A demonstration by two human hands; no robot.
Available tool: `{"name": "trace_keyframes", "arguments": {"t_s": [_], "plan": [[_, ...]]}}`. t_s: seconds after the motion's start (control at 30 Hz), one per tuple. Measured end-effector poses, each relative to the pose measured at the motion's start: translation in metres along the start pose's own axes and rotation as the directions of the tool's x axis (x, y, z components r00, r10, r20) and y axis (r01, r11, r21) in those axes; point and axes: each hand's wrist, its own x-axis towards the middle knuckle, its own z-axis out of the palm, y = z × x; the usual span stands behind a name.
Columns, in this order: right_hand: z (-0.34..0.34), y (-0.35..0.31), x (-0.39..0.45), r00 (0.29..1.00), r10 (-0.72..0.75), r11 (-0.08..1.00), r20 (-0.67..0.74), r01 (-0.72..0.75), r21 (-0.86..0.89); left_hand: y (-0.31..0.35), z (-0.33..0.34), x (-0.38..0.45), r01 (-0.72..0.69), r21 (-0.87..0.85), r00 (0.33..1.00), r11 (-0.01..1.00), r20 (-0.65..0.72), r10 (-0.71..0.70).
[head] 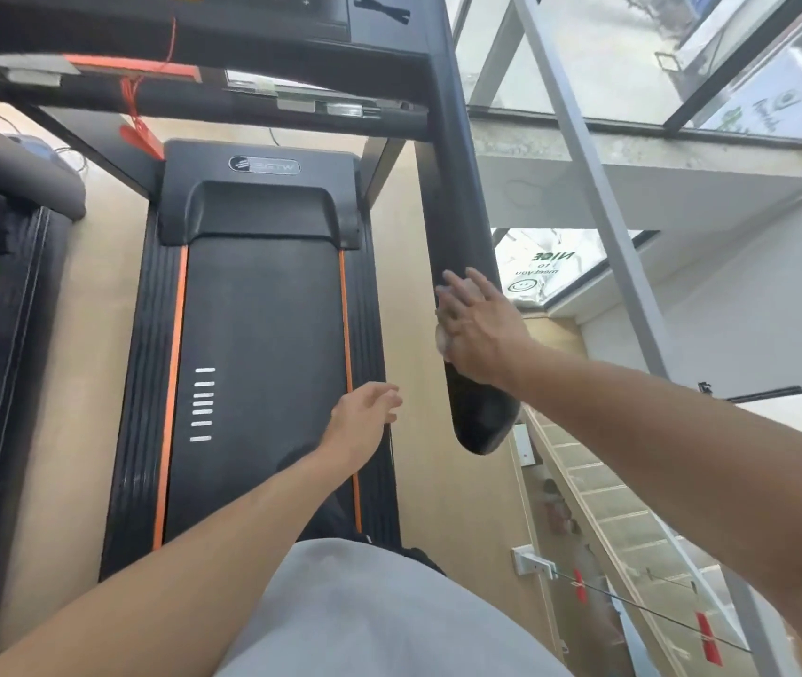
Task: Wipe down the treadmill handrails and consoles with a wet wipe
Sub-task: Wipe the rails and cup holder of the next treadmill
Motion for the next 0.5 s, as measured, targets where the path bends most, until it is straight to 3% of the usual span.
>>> {"name": "trace_keyframes", "arguments": {"t_s": [0.07,0.13,0.23,0.37,0.43,0.5], "plan": [[-0.012,0.022,0.024,0.994,0.105,0.989,0.017,-0.106,0.099,0.001,-0.006,0.002,0.001,0.026,1.000,1.000,0.014,-0.002],[-0.012,0.025,0.034,0.996,0.092,0.992,0.011,-0.093,0.088,0.003,-0.011,0.003,-0.003,0.051,1.000,0.999,0.013,0.002],[0.002,-0.004,0.017,0.996,-0.074,0.995,0.052,0.078,-0.070,0.008,-0.013,0.007,-0.006,0.055,1.000,0.998,0.000,0.006],[0.014,-0.052,-0.033,0.943,-0.269,0.937,0.196,0.303,-0.173,0.016,-0.004,0.015,-0.010,0.123,1.000,0.992,0.009,0.009],[0.025,-0.063,-0.049,0.953,-0.278,0.941,0.121,0.295,-0.163,0.025,0.006,0.016,-0.048,0.122,0.999,0.991,0.016,0.046],[0.044,-0.056,-0.060,0.979,-0.160,0.984,-0.128,0.168,0.051,0.038,0.017,0.017,-0.110,0.104,0.994,0.988,0.000,0.110]]}}
